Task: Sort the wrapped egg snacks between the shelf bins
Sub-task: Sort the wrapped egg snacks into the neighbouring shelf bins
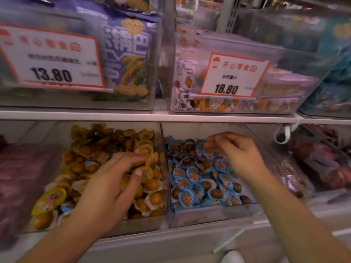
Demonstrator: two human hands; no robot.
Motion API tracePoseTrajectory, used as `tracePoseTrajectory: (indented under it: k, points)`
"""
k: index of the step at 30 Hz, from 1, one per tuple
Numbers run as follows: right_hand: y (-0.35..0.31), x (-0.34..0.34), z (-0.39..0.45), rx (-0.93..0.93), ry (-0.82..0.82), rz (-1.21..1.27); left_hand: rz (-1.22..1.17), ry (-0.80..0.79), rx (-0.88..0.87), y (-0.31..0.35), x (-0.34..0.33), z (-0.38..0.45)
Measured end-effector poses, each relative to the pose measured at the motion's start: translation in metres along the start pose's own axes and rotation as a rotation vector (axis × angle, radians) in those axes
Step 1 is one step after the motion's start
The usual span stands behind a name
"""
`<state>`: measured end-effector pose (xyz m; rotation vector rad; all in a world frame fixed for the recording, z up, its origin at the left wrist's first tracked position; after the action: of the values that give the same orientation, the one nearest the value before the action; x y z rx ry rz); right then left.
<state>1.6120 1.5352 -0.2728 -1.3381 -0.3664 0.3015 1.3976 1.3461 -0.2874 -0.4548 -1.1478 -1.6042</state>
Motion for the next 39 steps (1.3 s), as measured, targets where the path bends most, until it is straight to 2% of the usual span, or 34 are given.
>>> tracePoseTrajectory:
  k: [4, 6, 10, 15, 21, 23, 25, 31, 34, 36, 37, 39]
  points:
    - [-0.035, -0.079, -0.022, 0.279, -0.156, -0.098, 0.187, 0.134, 0.027, -0.023, 0.053, -0.017]
    - [-0.040, -0.125, -0.035, 0.320, -0.286, -0.163, 0.284, 0.218, 0.079, -0.047, 0.086, -0.031]
    - [-0.012, -0.223, -0.032, 0.218, -0.607, -0.470, 0.371, 0.271, 0.130, -0.091, 0.121, -0.061]
    - [0.042, -0.311, -0.002, 0.103, -0.763, -0.896, 0.312, 0.249, 0.147, -0.104, 0.126, -0.070]
    - [0.076, -0.318, 0.014, -0.059, -0.734, -1.057, 0.240, 0.218, 0.138, -0.102, 0.117, -0.060]
    - [0.072, -0.311, 0.015, -0.143, -0.727, -1.010, 0.338, 0.137, 0.105, -0.106, 0.112, -0.058]
    - [0.062, -0.308, 0.015, -0.137, -0.696, -0.989, 0.441, 0.050, 0.061, -0.113, 0.106, -0.058]
    - [0.027, -0.287, -0.007, 0.250, -0.552, -1.120, 0.461, -0.028, 0.073, -0.123, 0.102, -0.066]
    - [-0.014, -0.278, -0.029, 0.560, -0.416, -1.000, 0.456, -0.066, 0.076, -0.123, 0.100, -0.067]
    - [-0.025, -0.291, -0.050, 0.557, -0.513, -0.835, 0.442, -0.067, 0.078, -0.125, 0.102, -0.067]
    - [-0.018, -0.303, -0.061, 0.456, -0.623, -0.792, 0.432, -0.064, 0.075, -0.125, 0.103, -0.067]
    - [0.009, -0.324, -0.076, 0.191, -0.820, -0.865, 0.406, -0.047, 0.066, -0.123, 0.104, -0.066]
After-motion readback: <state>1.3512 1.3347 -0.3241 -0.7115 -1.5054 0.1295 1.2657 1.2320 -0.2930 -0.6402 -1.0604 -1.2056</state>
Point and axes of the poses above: each hand's wrist, its own z-axis towards the middle knuckle, its own x-axis out of the back of the hand, y = z × x, the point moved 8 cm from there along z, towards the middle knuckle, and after that the axes turned 15 degrees about z, right-handed, at the moved point
